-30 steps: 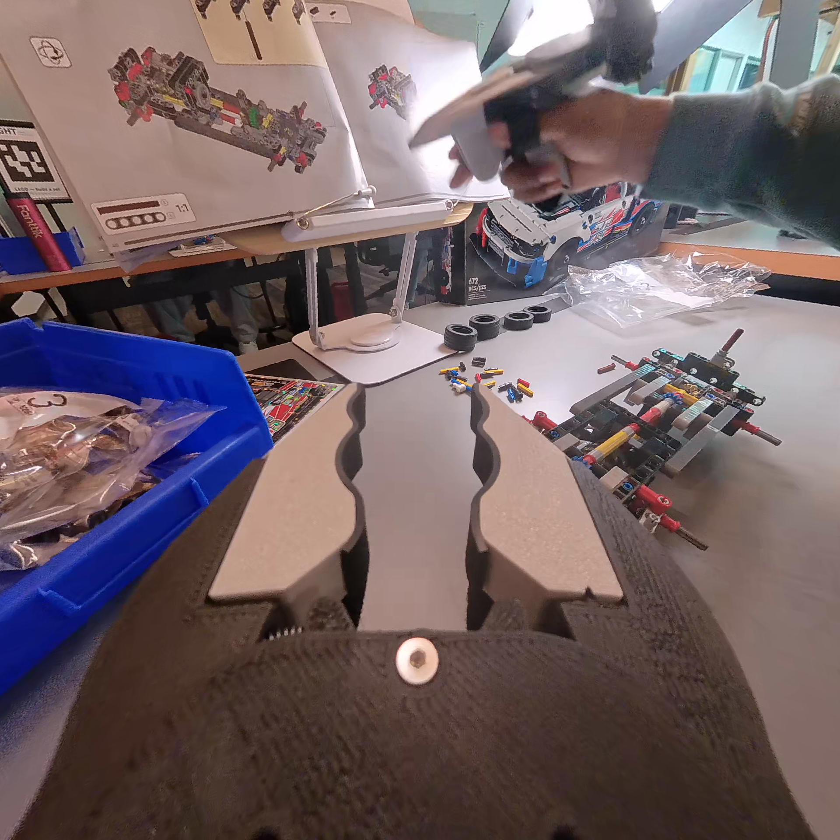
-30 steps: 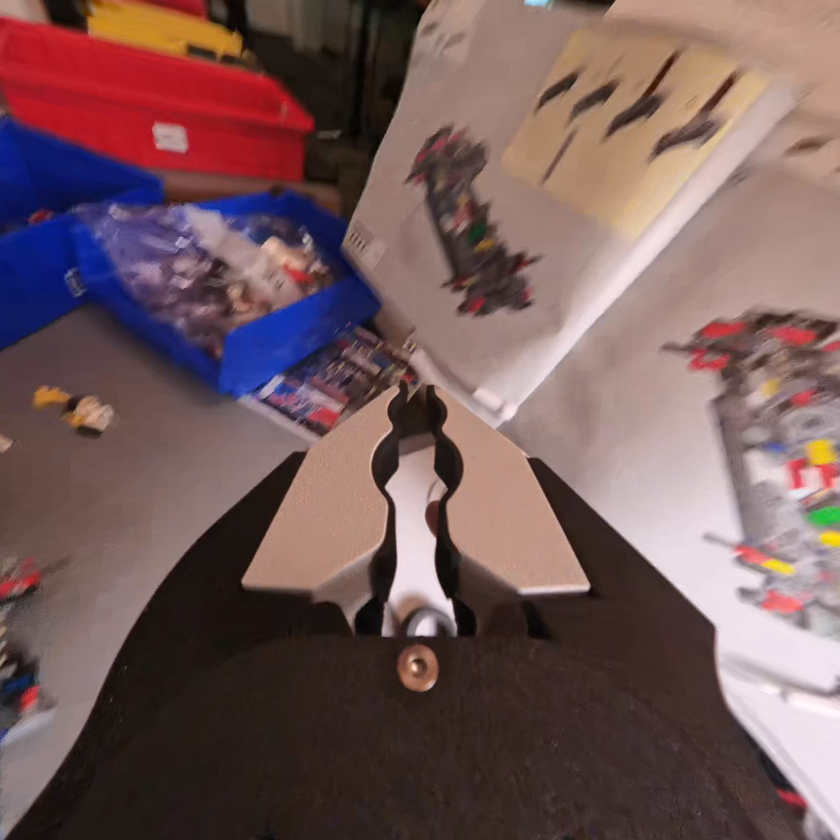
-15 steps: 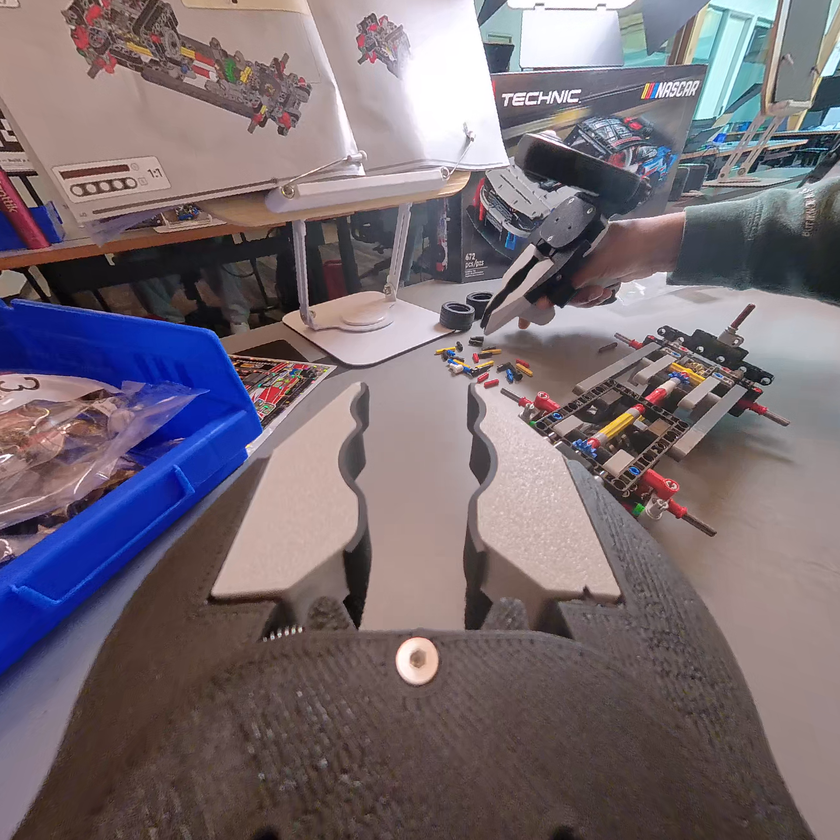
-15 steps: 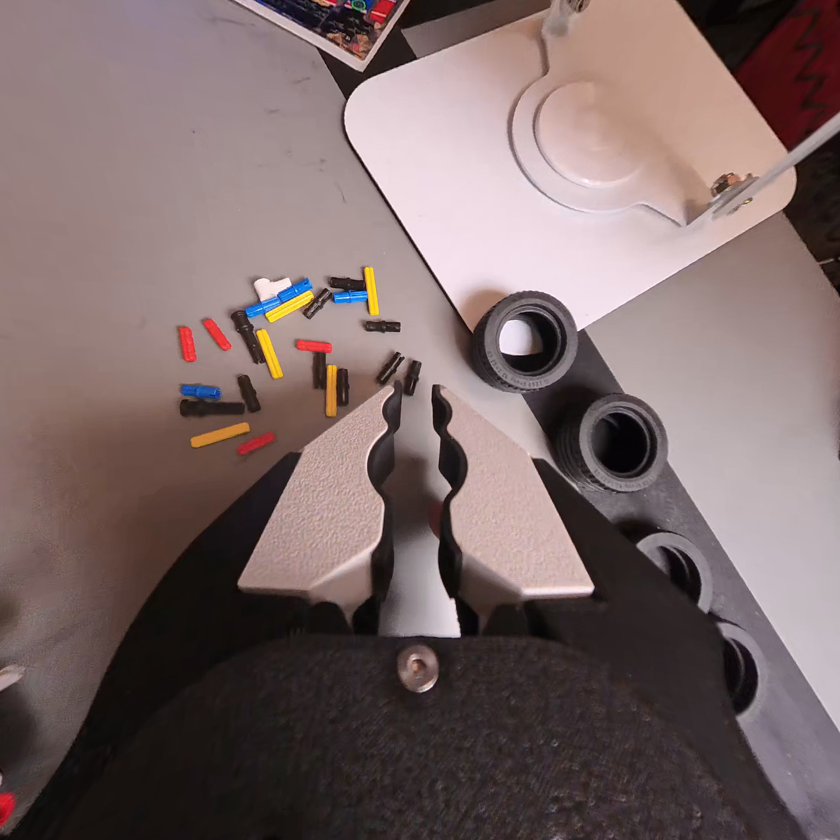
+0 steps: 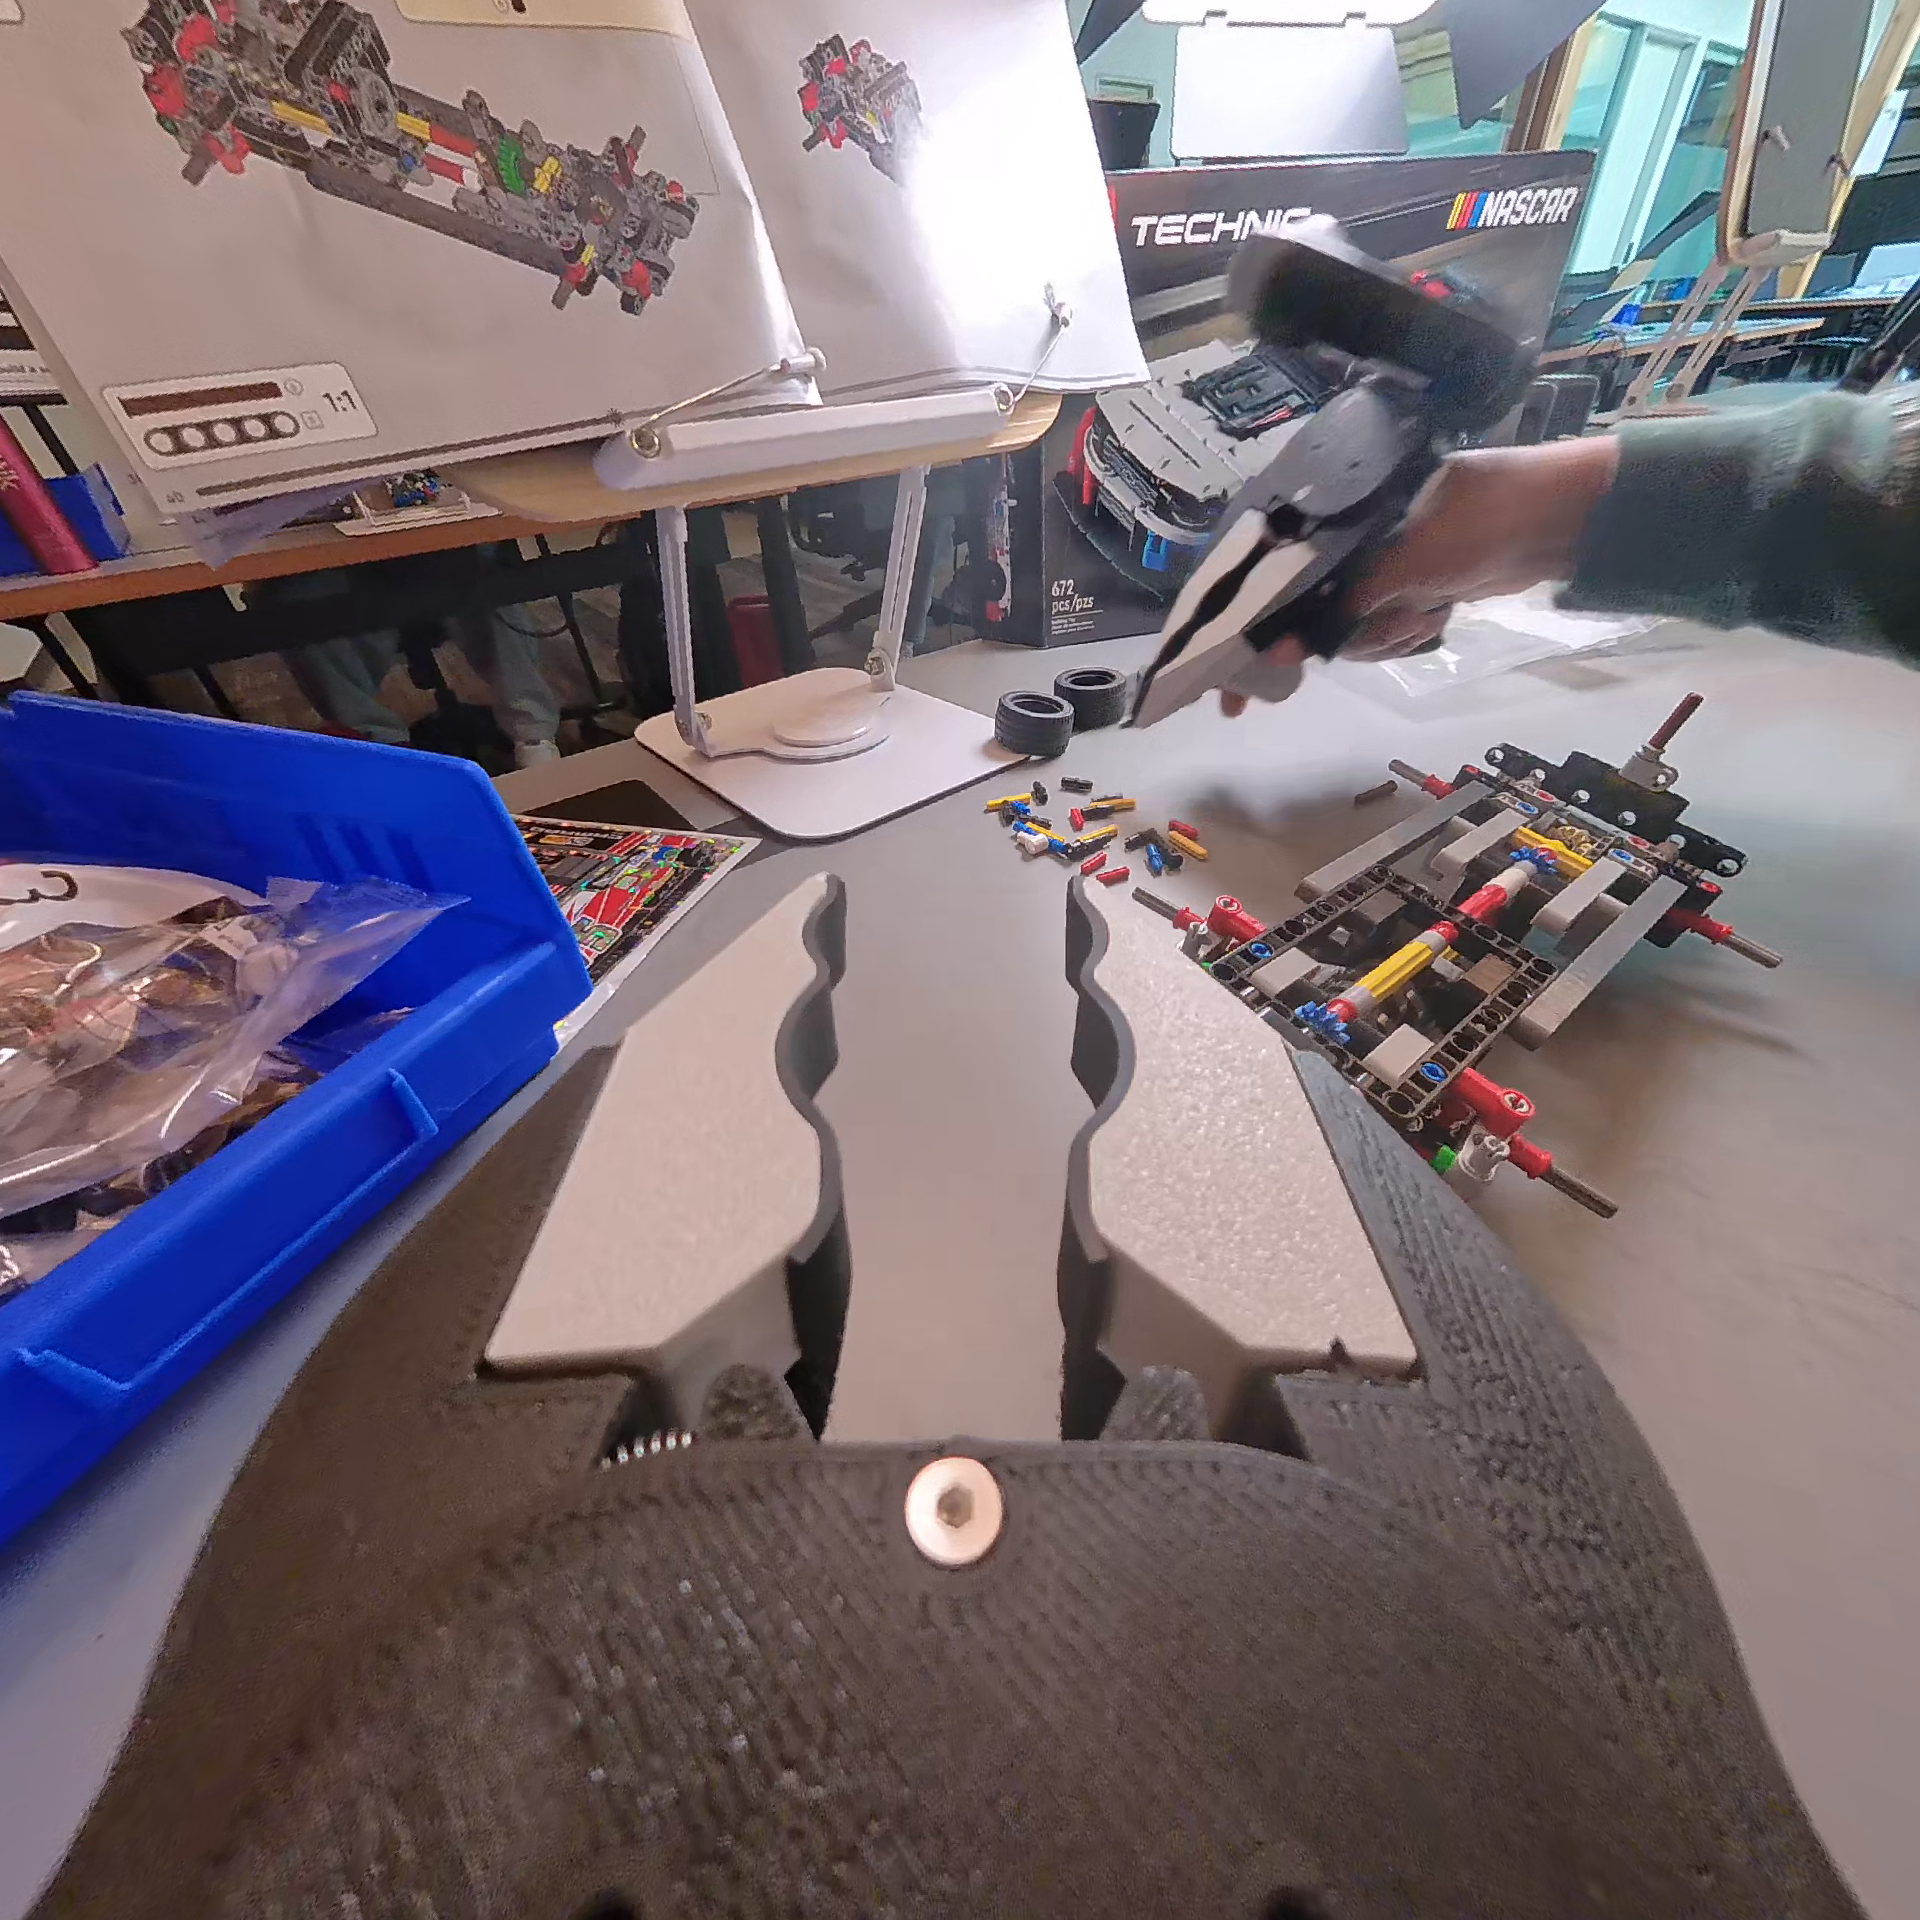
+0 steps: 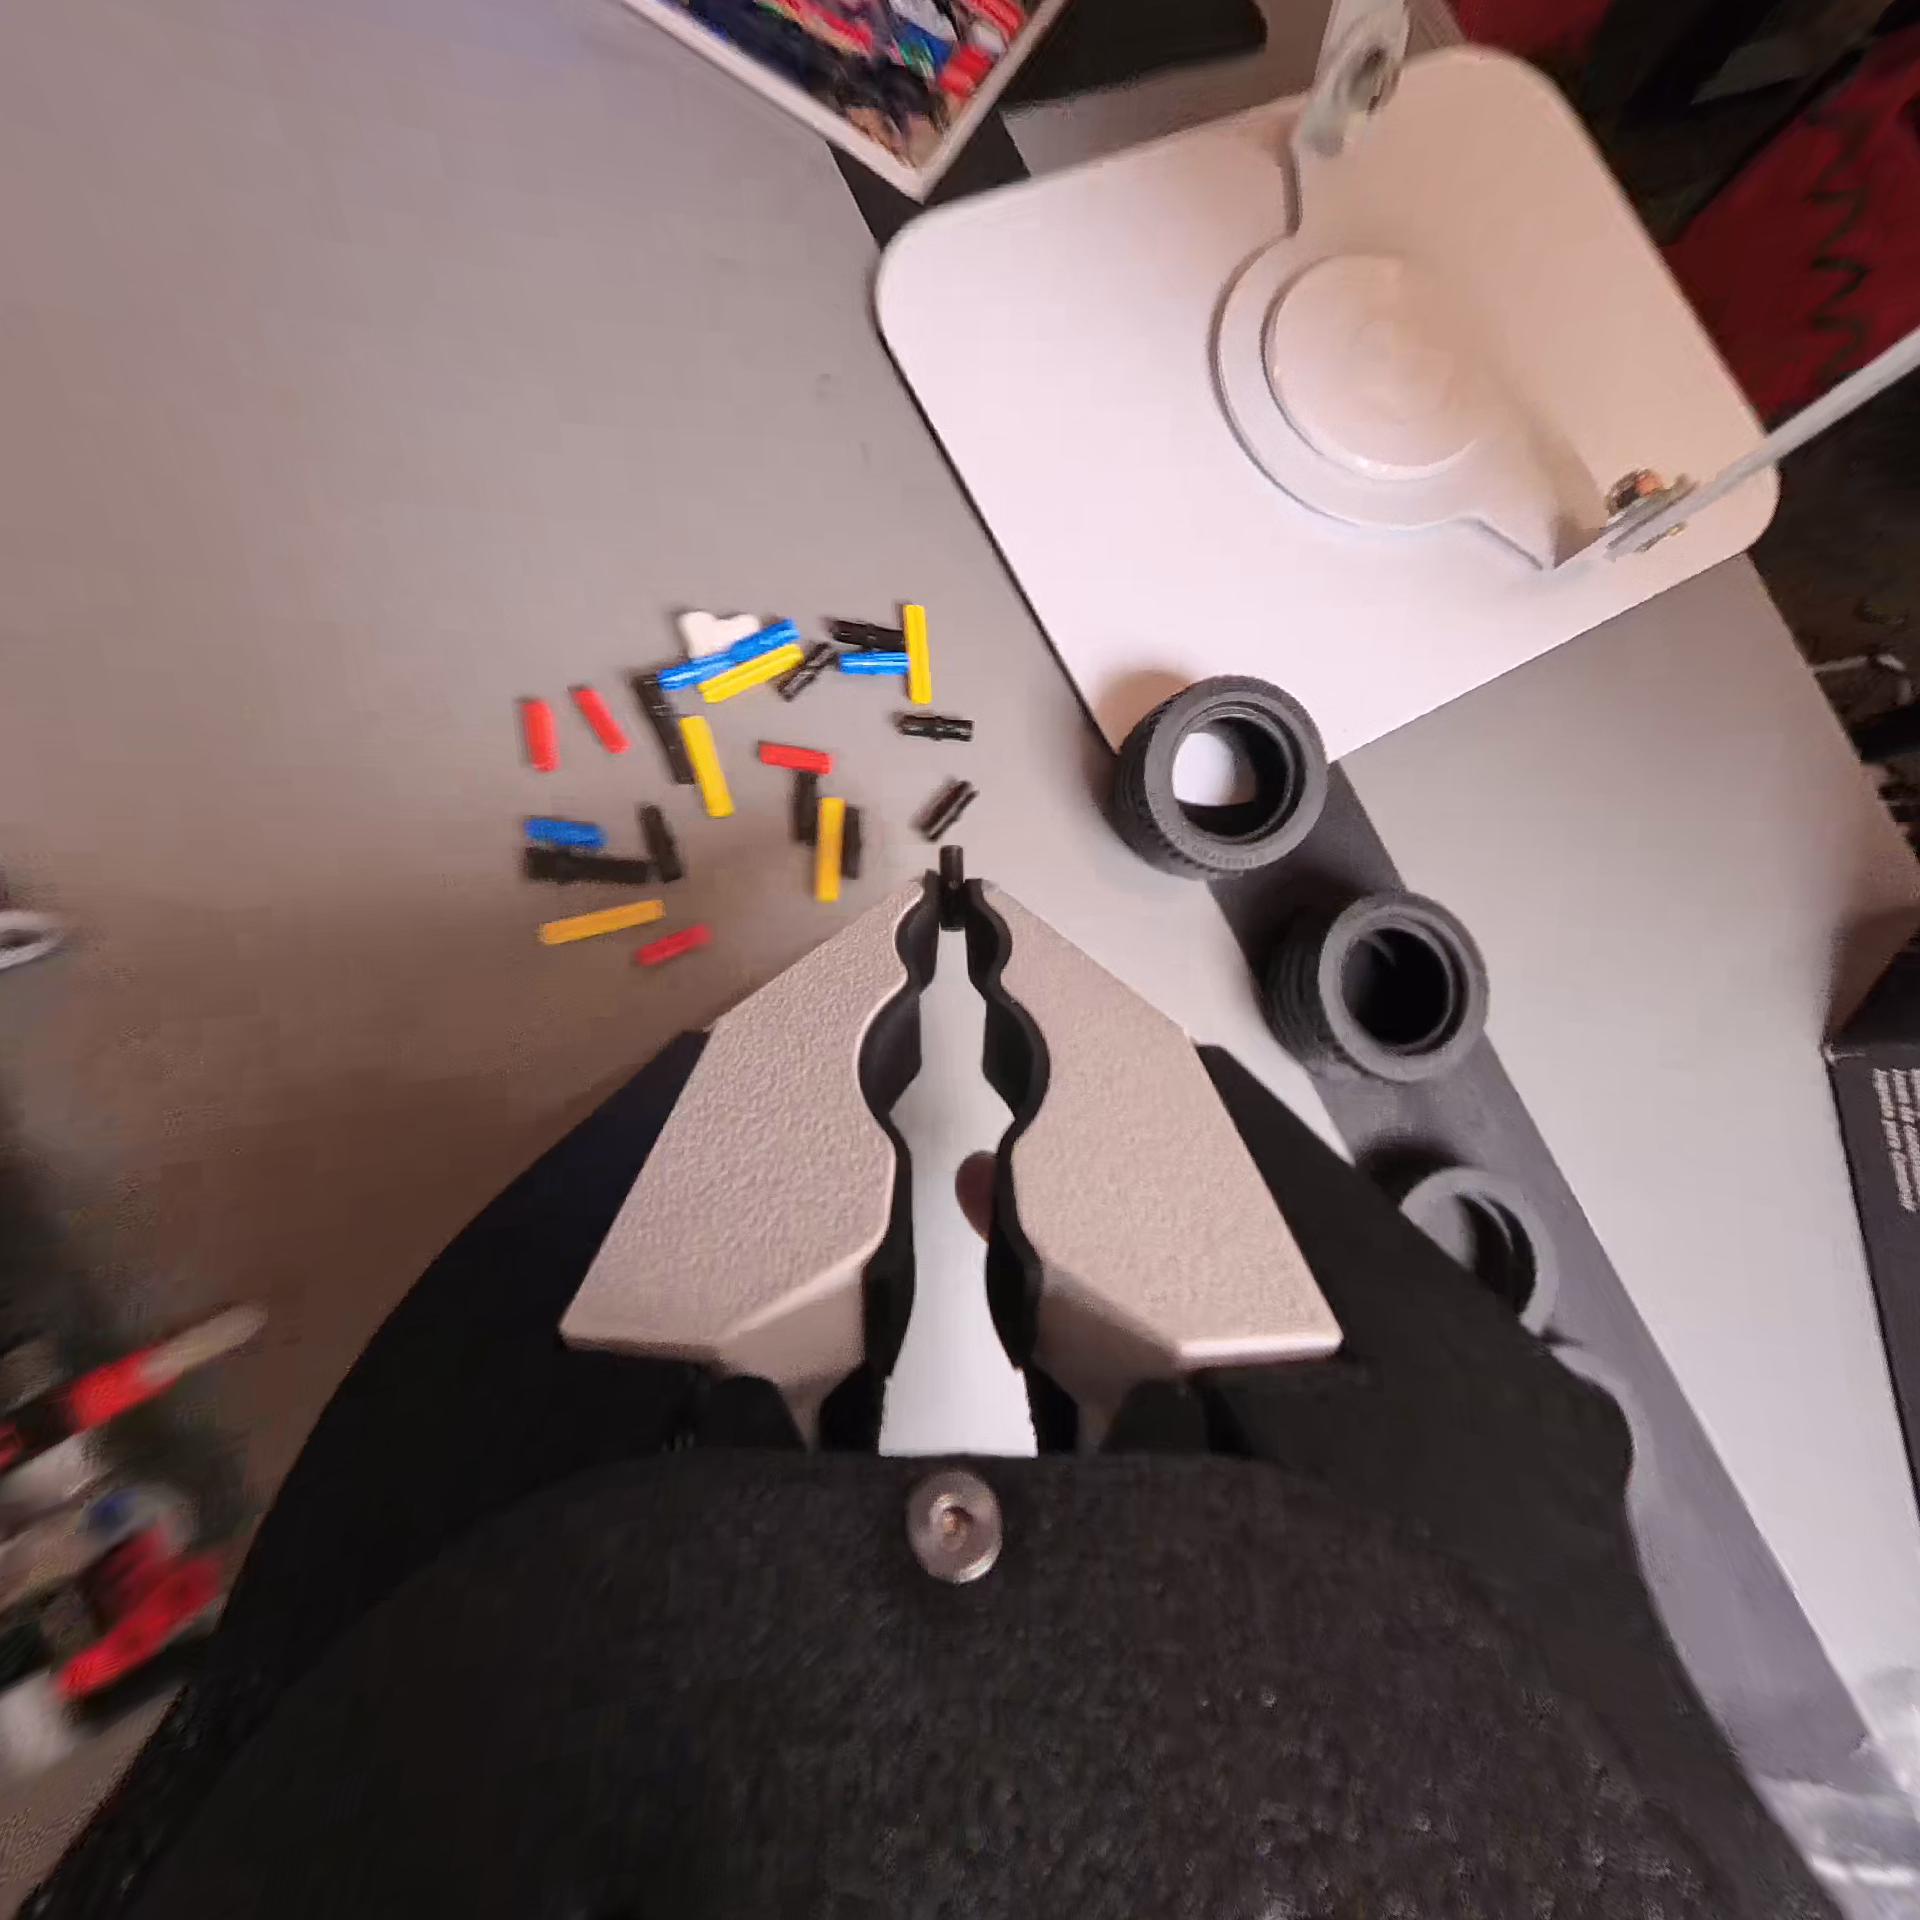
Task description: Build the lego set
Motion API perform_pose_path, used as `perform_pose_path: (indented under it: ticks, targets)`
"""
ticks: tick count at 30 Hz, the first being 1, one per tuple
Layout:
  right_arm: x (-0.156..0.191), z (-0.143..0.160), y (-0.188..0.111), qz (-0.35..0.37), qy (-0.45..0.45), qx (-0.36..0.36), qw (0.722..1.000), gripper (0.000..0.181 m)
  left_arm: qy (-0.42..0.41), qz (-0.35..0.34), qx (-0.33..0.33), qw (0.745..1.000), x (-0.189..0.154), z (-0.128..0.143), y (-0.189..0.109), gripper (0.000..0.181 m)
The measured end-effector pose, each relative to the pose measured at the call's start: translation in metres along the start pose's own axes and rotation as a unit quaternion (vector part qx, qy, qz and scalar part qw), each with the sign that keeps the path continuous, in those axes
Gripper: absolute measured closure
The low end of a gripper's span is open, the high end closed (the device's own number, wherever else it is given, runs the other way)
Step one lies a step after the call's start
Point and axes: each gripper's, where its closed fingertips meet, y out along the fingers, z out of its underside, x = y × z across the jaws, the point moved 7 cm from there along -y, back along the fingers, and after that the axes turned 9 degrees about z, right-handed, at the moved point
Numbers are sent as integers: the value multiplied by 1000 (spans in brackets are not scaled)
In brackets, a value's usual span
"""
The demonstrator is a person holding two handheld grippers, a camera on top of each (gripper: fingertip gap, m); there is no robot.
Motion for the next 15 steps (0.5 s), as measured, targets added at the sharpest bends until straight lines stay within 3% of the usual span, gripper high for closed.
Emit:
perform_pose_path:
  ticks: [3, 7, 10, 15]
  targets:
    - [20, 12, -56, -22, -11, -23, 999, 181, 2, 2, -3, 1000, -1, -2, -1, 141]
    - [67, 58, -116, -58, -40, 6, 998, 181, 1, 8, -1, 1000, -2, 0, 1, 141]
    - [100, 92, -135, -73, -47, 32, 996, 181, 2, 12, 5, 1000, -4, 2, 4, 141]
    - [128, 122, -138, -71, -57, 64, 994, 180, 10, 11, 12, 1000, -7, 3, 6, 141]
